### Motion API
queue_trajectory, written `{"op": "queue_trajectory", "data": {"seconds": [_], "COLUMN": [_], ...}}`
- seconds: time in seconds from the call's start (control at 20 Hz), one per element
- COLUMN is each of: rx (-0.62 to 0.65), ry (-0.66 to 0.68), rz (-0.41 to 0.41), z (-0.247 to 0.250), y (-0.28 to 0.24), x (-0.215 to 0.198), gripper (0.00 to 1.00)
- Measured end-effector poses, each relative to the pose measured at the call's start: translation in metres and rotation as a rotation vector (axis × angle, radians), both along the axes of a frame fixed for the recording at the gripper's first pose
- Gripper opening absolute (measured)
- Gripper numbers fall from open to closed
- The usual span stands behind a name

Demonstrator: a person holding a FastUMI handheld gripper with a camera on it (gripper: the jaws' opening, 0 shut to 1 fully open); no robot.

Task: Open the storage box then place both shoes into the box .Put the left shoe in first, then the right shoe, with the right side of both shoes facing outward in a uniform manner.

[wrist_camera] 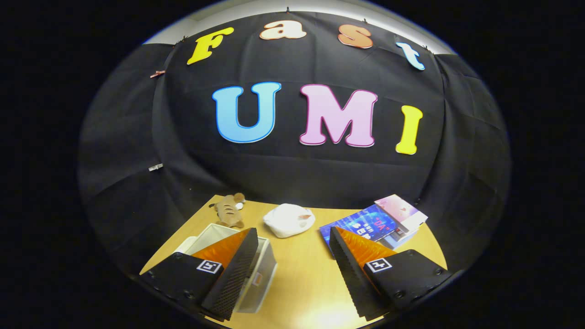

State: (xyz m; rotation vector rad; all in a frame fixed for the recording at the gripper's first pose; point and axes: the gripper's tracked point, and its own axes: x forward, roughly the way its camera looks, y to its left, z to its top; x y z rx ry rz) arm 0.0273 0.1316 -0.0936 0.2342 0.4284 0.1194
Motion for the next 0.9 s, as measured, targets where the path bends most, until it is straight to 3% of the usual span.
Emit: {"op": "queue_trajectory", "data": {"seconds": [0.15,0.35,0.9], "rx": [-0.006,-0.064,-0.032], "ry": [-0.027,-0.158,-0.201], "rz": [-0.033,-0.076,-0.118], "z": [0.002,0.012,0.007], "y": [-0.043,-0.093,-0.144], "x": [-0.010,-0.026,-0.051], "gripper": [0.98,0.98,0.98]}}
